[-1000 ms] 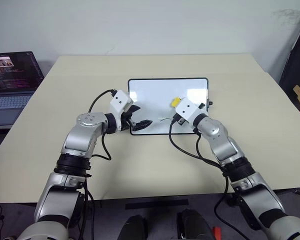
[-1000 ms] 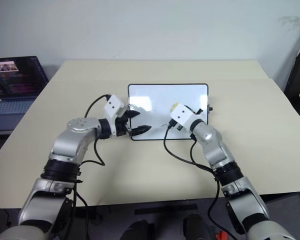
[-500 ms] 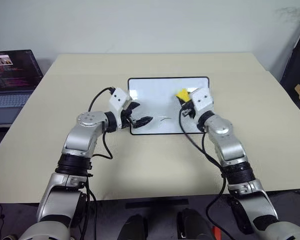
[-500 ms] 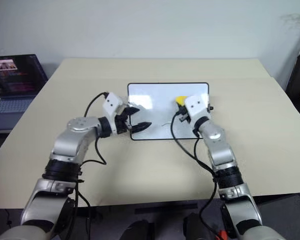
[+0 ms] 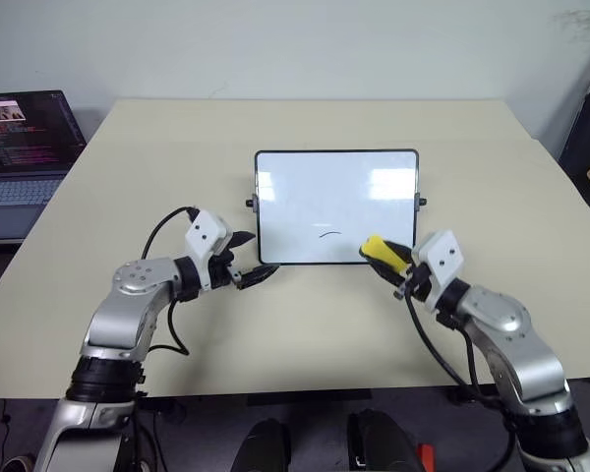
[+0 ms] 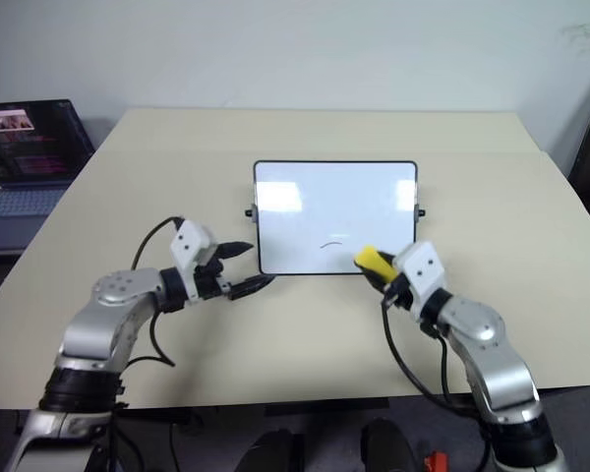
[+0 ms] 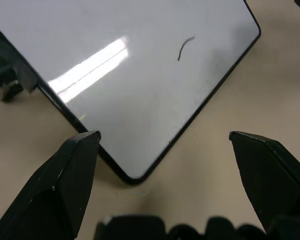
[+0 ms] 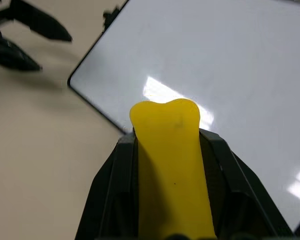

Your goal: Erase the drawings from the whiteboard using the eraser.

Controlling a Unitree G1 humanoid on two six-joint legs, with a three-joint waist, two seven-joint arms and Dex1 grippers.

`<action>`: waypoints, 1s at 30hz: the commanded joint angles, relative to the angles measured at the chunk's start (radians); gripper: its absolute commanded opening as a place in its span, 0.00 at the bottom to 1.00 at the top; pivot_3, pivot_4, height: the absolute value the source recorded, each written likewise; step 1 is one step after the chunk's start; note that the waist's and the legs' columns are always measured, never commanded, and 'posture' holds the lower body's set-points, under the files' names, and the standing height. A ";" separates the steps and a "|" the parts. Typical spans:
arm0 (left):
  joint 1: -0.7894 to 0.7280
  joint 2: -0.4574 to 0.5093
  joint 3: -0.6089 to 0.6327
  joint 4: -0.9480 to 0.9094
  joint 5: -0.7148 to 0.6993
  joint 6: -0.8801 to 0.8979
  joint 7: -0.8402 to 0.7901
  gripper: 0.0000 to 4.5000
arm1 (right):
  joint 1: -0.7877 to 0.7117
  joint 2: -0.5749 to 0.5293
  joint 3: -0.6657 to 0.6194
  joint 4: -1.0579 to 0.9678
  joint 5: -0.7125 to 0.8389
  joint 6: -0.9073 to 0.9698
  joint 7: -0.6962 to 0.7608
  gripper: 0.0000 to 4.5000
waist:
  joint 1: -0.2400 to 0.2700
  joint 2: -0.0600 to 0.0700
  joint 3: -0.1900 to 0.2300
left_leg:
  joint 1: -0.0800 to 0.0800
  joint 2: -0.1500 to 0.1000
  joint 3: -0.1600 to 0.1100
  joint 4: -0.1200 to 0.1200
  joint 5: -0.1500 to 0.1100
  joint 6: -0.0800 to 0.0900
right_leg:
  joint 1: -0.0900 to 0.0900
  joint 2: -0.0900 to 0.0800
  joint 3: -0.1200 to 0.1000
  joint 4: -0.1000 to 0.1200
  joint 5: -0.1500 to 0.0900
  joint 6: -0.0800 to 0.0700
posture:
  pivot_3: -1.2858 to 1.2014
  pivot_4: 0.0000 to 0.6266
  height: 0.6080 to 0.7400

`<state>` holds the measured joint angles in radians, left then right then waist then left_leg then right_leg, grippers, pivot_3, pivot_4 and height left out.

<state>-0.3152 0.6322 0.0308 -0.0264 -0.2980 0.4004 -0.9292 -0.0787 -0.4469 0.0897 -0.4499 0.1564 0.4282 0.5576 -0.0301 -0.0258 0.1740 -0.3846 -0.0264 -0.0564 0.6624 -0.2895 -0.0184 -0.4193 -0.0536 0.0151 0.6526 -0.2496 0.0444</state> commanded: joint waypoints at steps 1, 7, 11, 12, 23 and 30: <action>0.015 0.009 0.028 -0.045 -0.022 -0.029 -0.003 1.00 | 0.056 -0.003 0.026 -0.029 -0.070 -0.112 -0.038 0.28 | 0.001 0.000 0.000 | 0.000 0.000 0.000 0.000 0.000 0.000 | 0.000 0.000 0.000 0.000 0.000 0.000 | 0.52 0.24 1.00; 0.034 -0.005 0.016 -0.057 -0.018 -0.057 0.005 1.00 | 0.126 -0.047 0.110 0.054 -0.268 -0.379 -0.087 0.28 | 0.003 0.000 0.000 | 0.002 0.000 0.001 0.001 0.000 0.000 | 0.001 0.000 0.000 0.002 0.000 0.000 | 0.52 0.24 1.00; 0.031 -0.009 0.010 -0.053 -0.018 -0.069 0.002 1.00 | 0.102 -0.025 0.139 0.074 -0.293 -0.422 -0.094 0.28 | 0.001 0.000 0.000 | 0.003 0.000 0.002 0.001 0.000 0.000 | 0.000 0.001 0.001 0.004 0.000 0.000 | 0.52 0.24 1.00; 0.027 -0.011 0.009 -0.051 -0.019 -0.069 0.003 1.00 | 0.091 -0.018 0.146 0.077 -0.300 -0.426 -0.096 0.28 | 0.001 0.000 0.000 | 0.003 0.000 0.002 0.001 0.000 0.000 | 0.000 0.001 0.001 0.004 0.000 0.000 | 0.52 0.24 1.00; -0.042 -0.009 -0.008 -0.004 -0.025 -0.052 -0.024 1.00 | -0.333 0.123 0.291 0.330 -0.512 -0.344 -0.105 0.28 | 0.000 -0.001 0.000 | 0.004 -0.001 0.001 0.003 0.001 -0.001 | 0.000 0.003 0.001 0.009 0.000 -0.001 | 0.52 0.24 1.00; -0.129 -0.012 -0.052 0.039 -0.006 -0.046 -0.052 1.00 | -0.509 0.162 0.309 0.494 -0.536 -0.309 -0.074 0.28 | 0.000 -0.001 0.000 | 0.003 -0.002 0.002 0.003 0.002 -0.002 | 0.000 0.003 0.001 0.008 0.000 -0.001 | 0.52 0.24 1.00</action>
<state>-0.4186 0.6161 -0.0221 0.0167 -0.3006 0.3598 -0.9737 -0.5557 -0.2917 0.3985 0.0362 -0.3717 0.1165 0.4772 -0.0301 -0.0266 0.1737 -0.3814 -0.0279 -0.0545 0.6651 -0.2880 -0.0205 -0.4198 -0.0510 0.0159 0.6608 -0.2495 0.0438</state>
